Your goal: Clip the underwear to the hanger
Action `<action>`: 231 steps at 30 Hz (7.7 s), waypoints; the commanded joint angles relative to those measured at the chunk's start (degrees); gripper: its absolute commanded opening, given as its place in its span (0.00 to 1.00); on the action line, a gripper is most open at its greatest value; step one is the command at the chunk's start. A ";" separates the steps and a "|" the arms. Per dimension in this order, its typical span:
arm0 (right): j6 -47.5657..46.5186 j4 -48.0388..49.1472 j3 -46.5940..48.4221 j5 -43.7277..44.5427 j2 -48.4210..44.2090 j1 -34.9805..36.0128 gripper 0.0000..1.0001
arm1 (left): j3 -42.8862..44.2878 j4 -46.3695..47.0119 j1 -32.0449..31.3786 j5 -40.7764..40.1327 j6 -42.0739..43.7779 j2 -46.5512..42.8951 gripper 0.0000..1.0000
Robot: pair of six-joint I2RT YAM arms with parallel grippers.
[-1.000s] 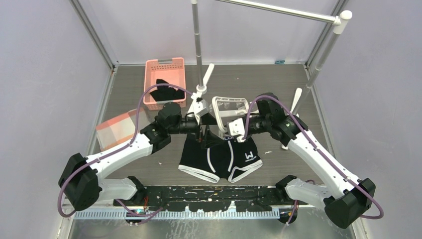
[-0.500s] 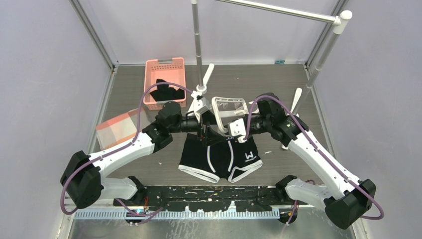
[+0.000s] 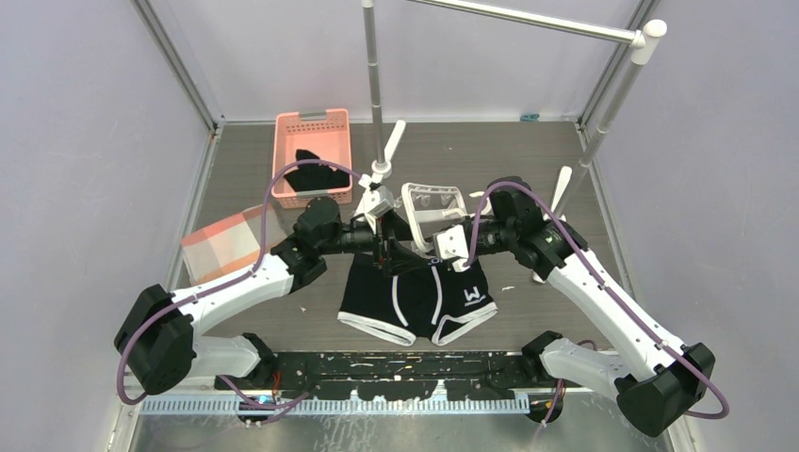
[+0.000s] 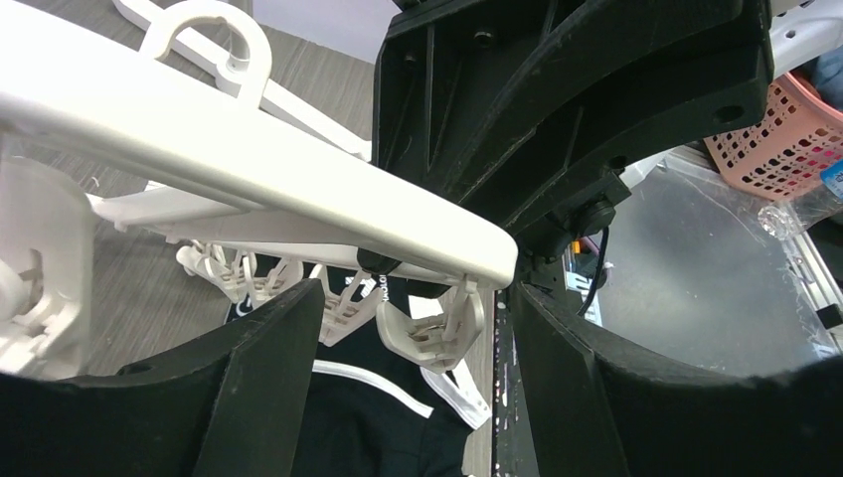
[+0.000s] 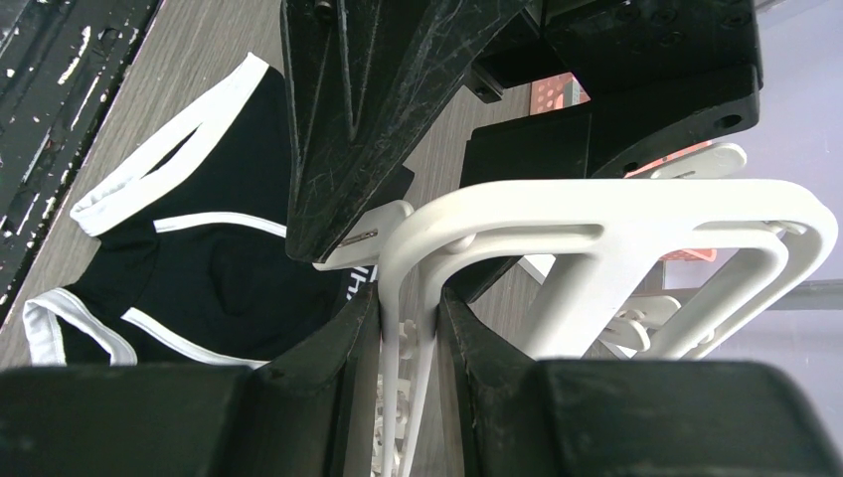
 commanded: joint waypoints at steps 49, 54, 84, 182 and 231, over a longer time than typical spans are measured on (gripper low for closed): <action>-3.19 3.59 1.68 -0.64 -2.62 -0.07 0.01 | 5.57 -7.08 -0.19 0.55 3.04 -1.07 0.22; -3.19 3.69 1.92 -1.07 -2.39 -0.07 0.01 | 6.39 -5.00 -0.16 1.42 0.74 0.07 0.49; -3.10 3.86 2.25 -1.34 -3.39 -0.06 0.00 | -3.27 15.90 1.73 -2.44 -20.30 -1.06 0.82; -3.01 2.52 2.43 -1.95 -3.93 -0.07 0.01 | 1.93 5.89 3.98 6.20 -12.76 -1.00 0.04; -2.66 3.34 3.21 -2.78 -3.79 -0.07 0.00 | -0.54 17.31 4.00 7.45 -21.24 4.59 0.64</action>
